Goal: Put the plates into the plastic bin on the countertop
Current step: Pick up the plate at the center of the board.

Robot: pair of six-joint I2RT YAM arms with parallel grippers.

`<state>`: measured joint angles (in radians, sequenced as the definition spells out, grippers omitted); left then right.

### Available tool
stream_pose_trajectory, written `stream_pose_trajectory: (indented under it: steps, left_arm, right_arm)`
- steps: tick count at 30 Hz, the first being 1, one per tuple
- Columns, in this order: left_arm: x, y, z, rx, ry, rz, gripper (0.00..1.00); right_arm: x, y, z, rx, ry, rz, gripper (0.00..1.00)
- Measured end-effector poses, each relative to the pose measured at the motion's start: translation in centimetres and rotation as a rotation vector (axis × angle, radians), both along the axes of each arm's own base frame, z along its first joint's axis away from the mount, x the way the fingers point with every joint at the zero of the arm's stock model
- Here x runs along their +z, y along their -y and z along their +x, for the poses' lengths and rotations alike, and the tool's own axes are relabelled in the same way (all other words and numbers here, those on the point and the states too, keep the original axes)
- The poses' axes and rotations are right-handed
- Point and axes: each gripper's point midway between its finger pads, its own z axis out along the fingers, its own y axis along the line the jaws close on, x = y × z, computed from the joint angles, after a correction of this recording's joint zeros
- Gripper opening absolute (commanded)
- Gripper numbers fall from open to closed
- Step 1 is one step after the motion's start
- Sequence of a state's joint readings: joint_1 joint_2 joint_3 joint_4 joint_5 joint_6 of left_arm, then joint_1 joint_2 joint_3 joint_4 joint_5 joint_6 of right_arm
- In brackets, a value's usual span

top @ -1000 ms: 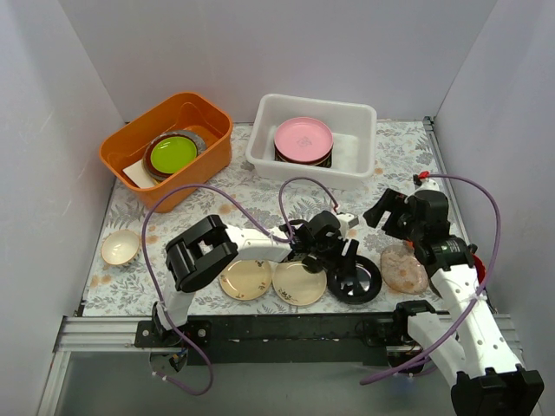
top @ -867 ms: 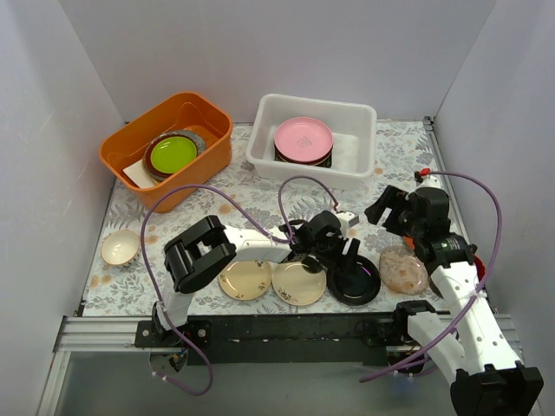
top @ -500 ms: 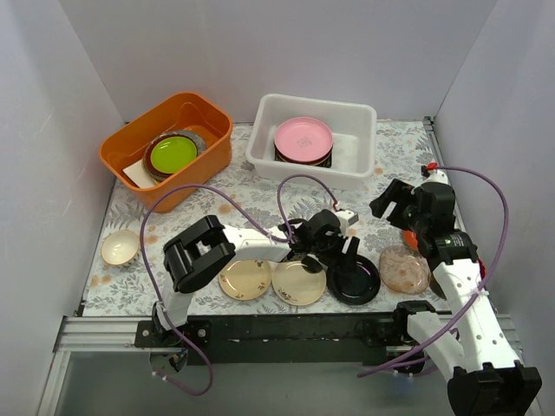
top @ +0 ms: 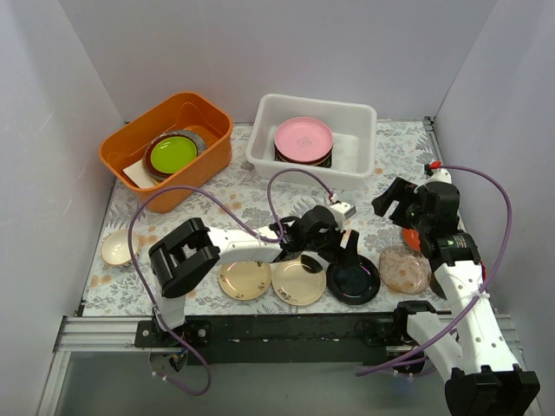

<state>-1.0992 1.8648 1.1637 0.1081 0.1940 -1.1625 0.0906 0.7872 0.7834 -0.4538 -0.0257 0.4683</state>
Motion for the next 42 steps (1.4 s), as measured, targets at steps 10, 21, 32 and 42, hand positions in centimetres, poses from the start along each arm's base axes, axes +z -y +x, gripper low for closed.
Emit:
stream_pose_trajectory:
  steps: [10,21,32,42]
  left_arm:
    - [-3.2,-0.9,0.6,0.015,-0.022,0.081,0.74]
    - [-4.7,-1.1,0.5,-0.008,-0.057,0.094,0.7]
    - [-5.3,-0.8,-0.8,-0.065,-0.106,0.068,0.54]
    - [-5.8,-0.4,-1.1,-0.079,-0.12,0.041,0.4]
  right_arm:
    - [0.1,-0.3,-0.1,0.018,0.001,0.013,0.86]
    - [0.4,-0.3,-0.2,0.022,0.01,0.018,0.86]
    - [0.5,-0.4,-0.3,0.028,0.016,0.022,0.86]
    - [0.6,-0.4,-0.4,0.031,0.019,0.025,0.86]
